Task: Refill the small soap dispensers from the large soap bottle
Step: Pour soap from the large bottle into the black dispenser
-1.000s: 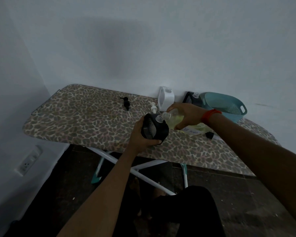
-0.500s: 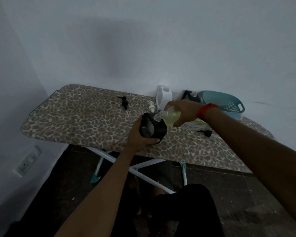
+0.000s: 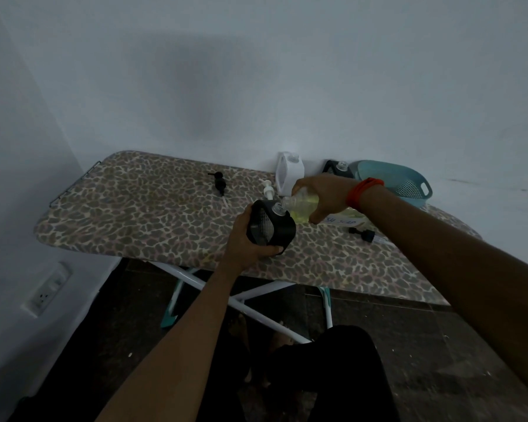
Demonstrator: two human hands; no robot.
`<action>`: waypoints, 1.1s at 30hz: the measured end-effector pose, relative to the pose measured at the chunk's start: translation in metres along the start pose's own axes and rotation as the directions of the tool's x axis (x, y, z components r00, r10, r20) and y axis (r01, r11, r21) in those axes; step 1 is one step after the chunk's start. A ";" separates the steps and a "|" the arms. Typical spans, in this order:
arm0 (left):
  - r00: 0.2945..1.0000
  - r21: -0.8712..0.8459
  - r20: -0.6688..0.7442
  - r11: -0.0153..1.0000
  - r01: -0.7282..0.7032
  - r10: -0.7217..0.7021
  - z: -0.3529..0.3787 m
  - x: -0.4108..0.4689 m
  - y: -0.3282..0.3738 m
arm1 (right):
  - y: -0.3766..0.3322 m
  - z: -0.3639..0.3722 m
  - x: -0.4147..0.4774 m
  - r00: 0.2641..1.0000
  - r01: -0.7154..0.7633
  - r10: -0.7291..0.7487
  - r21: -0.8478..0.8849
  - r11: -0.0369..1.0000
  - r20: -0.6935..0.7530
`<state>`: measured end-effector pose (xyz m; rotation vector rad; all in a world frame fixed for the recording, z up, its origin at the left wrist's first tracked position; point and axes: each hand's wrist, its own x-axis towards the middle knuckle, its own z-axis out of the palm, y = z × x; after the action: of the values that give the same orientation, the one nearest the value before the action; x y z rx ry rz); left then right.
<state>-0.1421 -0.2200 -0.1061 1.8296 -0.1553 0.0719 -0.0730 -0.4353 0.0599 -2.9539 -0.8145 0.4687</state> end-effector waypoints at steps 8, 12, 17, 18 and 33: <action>1.000 0.033 -0.002 0.999 -0.012 0.012 0.000 0.002 -0.005 | -0.002 -0.001 0.000 1.000 -0.013 0.013 -0.017 1.000 -0.002; 1.000 0.041 0.003 0.999 -0.006 0.006 0.000 0.004 -0.009 | -0.002 -0.002 0.000 1.000 -0.016 0.016 -0.031 0.999 0.003; 1.000 0.045 -0.002 0.999 -0.006 0.007 0.001 0.005 -0.012 | -0.005 -0.003 0.000 1.000 -0.026 0.026 -0.049 0.998 0.005; 1.000 0.043 -0.002 0.999 -0.006 0.006 0.001 0.005 -0.011 | -0.005 -0.003 0.000 1.000 -0.027 0.027 -0.050 0.998 0.005; 1.000 0.037 0.007 0.999 0.004 -0.005 0.001 0.004 -0.007 | -0.008 -0.004 0.000 0.999 -0.040 0.041 -0.071 0.997 0.010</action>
<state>-0.1367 -0.2191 -0.1126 1.8671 -0.1553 0.0660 -0.0759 -0.4287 0.0647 -3.0409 -0.7901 0.4688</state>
